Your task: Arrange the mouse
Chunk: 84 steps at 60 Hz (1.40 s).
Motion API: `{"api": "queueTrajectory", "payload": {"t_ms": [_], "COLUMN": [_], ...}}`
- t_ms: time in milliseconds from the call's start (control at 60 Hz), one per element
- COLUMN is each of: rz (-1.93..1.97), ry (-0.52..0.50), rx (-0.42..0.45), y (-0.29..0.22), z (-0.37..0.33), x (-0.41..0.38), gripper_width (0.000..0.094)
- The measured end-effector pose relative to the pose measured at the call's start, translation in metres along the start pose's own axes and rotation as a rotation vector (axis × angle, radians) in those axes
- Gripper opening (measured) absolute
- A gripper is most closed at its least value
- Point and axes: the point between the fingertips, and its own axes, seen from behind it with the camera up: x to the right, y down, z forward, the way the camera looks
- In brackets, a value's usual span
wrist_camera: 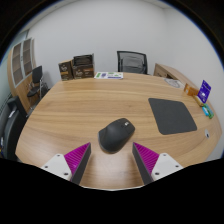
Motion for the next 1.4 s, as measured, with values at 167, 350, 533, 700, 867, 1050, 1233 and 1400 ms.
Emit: {"api": "queueTrajectory", "payload": {"t_ms": [167,350,533,700,867,1050,1233,1400], "rz": [0.024,0.049,0.033,0.002,-0.007,-0.054,-0.022,0.021], "ry": [0.002,0.0,-0.013,-0.027,-0.034,-0.052,-0.034,-0.033], "rx": [-0.044,-0.043,-0.037,-0.027,-0.009,-0.007,0.006,0.027], "y": [0.002,-0.011,-0.031,-0.047,-0.058,-0.062,-0.067,-0.085], "z": [0.035,0.056,0.075,0.091,0.101,0.106,0.106,0.087], "x": [-0.002,0.0,-0.007,-0.016,-0.018,-0.02,-0.015,-0.012], "gripper_width": [0.0864,0.087,0.0869,0.0861,0.0678,0.0473,0.0329,0.0323]}}
